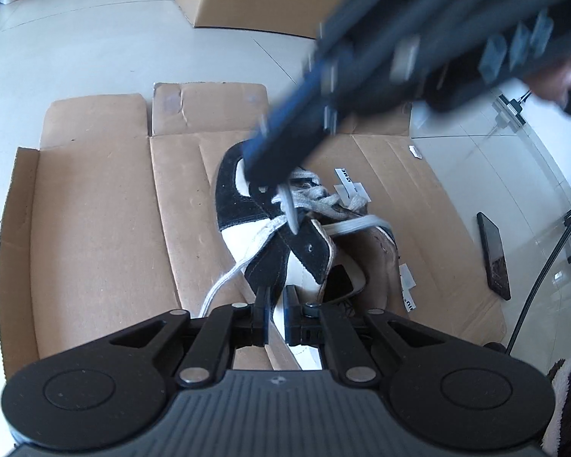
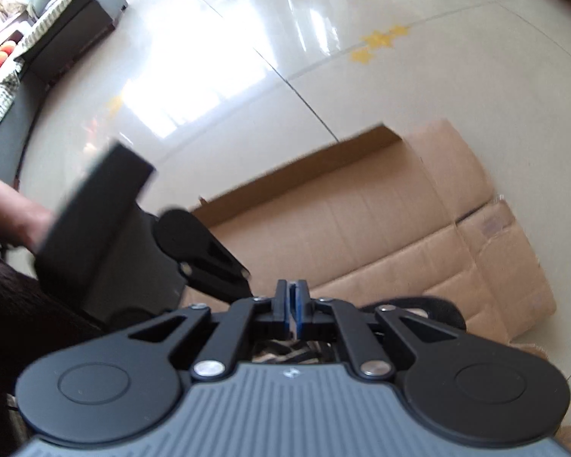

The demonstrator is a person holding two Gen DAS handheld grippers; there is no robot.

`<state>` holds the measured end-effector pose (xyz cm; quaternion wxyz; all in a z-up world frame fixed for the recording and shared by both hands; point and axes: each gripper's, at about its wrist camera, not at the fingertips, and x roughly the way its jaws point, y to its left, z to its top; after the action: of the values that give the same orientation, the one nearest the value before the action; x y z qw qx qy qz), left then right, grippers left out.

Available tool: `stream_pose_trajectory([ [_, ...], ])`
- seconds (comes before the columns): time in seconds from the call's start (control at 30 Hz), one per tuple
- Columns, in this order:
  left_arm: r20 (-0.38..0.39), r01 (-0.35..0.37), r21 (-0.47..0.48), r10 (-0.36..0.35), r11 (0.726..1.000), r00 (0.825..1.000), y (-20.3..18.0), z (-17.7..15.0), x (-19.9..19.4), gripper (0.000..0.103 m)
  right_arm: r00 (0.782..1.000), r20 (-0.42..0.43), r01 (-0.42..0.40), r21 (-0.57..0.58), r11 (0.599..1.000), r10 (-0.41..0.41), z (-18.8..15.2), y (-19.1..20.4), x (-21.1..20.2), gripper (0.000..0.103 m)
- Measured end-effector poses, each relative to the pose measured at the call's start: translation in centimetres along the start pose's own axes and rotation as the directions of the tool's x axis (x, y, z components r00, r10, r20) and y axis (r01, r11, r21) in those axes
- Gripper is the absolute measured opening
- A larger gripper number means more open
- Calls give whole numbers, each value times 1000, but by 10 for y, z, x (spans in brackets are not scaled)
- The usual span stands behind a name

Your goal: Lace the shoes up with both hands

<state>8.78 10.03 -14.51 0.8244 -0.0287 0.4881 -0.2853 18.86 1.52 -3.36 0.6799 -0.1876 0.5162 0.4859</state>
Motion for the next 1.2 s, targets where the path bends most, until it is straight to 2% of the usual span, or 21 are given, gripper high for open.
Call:
stream_pose_trajectory([
  [0.2,13,-9,15,9,1000,1000,-2,-2,1,5,1000,4,6,-60,998,-6,36,22,-28,3],
  [0.5,28,-18,27,17,999,999,-9,-8,-2,5,1000,19,-13,-137,990,16,86,57,-47,3],
  [0.63,27,-12,21,11,1000,1000,-6,-8,-2,5,993,77,-77,-130,988,88,109,69,-61,0],
  [0.7,30,-12,24,11,1000,999,-6,-8,-1,5,994,82,-56,-184,981,72,122,78,-67,0],
  [0.77,33,-4,7,4,1000,999,-3,-8,0,5,998,45,-31,-220,975,42,128,82,-64,0],
  [0.87,34,20,-32,-19,999,999,5,-10,-2,5,998,-50,11,-228,974,-23,110,76,-46,10],
  [0.93,32,30,-46,-28,999,999,7,-10,-3,5,992,-109,35,-218,975,-60,94,68,-32,22],
  [1.03,32,24,-39,-23,999,999,5,-10,-3,5,978,-182,67,-182,981,-101,69,49,-10,32],
  [1.2,32,28,-46,-26,999,999,6,-10,-4,5,954,-290,59,-61,996,-74,32,8,29,33],
])
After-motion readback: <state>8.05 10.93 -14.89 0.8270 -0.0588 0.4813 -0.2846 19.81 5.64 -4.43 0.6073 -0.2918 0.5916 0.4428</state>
